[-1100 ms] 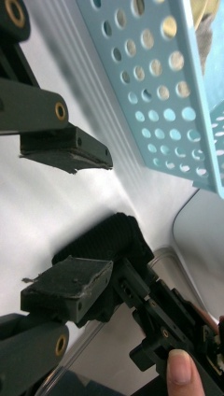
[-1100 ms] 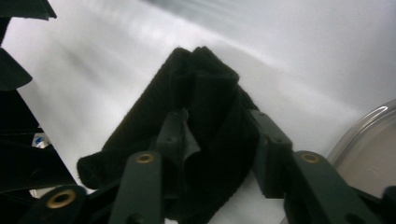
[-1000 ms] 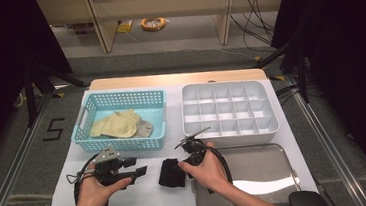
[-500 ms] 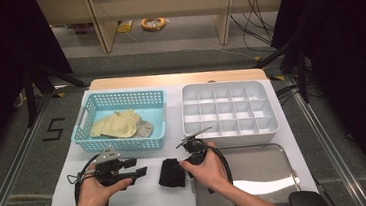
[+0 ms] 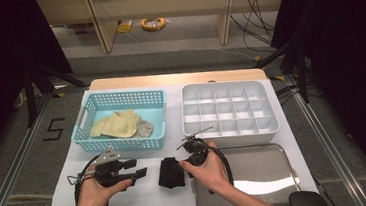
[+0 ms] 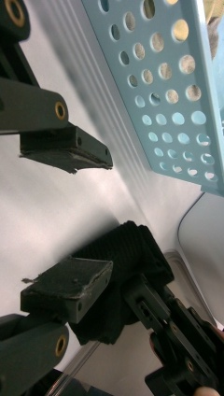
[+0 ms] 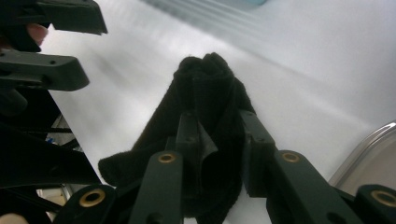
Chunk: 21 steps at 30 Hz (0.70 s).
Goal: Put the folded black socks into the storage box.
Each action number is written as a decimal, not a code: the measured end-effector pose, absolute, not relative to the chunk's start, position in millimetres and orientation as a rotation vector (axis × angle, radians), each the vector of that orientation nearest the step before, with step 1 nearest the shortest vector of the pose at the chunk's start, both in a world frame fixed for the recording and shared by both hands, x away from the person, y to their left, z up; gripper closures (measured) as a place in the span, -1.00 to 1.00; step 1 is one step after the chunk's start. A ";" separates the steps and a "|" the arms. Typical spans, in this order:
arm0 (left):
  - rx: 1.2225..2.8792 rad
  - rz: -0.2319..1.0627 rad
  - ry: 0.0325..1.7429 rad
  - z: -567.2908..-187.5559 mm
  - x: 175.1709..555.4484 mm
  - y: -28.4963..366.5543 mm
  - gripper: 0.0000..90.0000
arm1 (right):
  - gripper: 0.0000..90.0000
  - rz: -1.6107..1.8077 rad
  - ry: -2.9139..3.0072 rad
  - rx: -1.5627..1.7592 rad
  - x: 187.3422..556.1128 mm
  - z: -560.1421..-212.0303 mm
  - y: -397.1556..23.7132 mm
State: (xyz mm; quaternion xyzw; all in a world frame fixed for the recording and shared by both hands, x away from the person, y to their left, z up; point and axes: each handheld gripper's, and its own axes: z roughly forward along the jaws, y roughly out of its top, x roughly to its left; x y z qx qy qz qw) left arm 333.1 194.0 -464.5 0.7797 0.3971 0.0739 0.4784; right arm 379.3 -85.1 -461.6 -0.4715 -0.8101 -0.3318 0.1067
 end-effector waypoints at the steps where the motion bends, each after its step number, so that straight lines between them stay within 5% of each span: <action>1: 1.908 0.172 0.969 -464.5 333.5 194.3 -0.06 | 0.64 -0.985 -2.392 -1.381 379.0 -460.4 -85.4; 21: 1.896 0.179 0.975 -464.6 333.5 193.6 -0.06 | 0.64 -1.260 -2.362 -1.426 392.4 -398.5 -119.7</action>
